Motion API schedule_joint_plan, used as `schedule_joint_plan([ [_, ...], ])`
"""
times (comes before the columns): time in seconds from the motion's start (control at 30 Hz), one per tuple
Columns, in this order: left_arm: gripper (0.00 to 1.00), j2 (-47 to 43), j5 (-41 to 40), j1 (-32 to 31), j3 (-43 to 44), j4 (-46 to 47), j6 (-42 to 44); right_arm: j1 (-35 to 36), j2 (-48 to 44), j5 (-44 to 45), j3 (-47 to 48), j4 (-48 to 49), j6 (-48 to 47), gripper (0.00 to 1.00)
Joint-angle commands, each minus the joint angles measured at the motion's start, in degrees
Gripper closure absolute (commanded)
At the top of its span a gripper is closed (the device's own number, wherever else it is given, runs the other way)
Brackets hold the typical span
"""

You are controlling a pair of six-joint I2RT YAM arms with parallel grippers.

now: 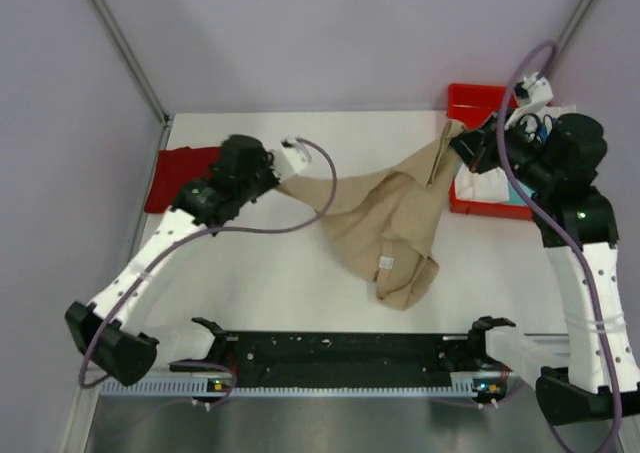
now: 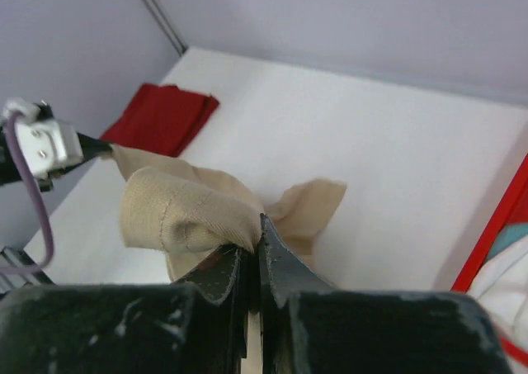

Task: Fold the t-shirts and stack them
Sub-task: Flatten out the tshirt

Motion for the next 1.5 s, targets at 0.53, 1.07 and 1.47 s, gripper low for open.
schedule_joint_plan([
  [0.53, 1.0, -15.91, -17.33, 8.49, 36.39, -20.03, 2.99, -0.22, -8.14, -6.3, 21.67, -11.23, -3.98, 1.0],
  [1.07, 1.0, 19.05, -12.68, 23.69, 58.83, 2.67, 4.22, -6.02, 51.19, -8.14, 73.93, 3.62, 7.69, 1.0],
  [1.47, 1.0, 14.43, -6.27, 24.57, 45.65, 11.0, 7.91, -12.26, 37.43, -25.35, 52.82, 17.35, 5.7, 1.0],
])
